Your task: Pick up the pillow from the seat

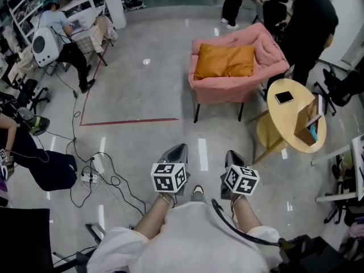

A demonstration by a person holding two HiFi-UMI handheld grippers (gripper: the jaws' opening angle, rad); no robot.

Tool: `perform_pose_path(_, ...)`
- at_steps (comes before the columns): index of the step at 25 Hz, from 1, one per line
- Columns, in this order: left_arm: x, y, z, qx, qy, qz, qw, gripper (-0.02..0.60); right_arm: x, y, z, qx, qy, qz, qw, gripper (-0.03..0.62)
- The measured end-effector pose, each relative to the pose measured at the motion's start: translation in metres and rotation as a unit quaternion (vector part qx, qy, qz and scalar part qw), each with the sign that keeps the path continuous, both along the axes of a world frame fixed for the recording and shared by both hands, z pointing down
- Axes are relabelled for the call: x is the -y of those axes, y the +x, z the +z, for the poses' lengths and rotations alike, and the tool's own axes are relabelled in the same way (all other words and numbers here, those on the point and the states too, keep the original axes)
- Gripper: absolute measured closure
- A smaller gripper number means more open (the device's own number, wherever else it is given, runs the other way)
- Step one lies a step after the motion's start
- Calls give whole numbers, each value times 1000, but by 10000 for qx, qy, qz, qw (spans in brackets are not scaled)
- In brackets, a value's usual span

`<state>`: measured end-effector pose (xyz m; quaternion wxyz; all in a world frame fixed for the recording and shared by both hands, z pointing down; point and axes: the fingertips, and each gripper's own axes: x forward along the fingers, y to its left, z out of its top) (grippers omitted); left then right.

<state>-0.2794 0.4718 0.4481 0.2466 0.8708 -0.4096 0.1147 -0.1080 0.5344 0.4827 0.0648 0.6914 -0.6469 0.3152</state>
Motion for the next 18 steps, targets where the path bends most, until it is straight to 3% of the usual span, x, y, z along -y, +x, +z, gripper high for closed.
perform_pose_path(18,91,111,11,204,-87,301,9993,574,91,113,17,203,-170,249,9993,565)
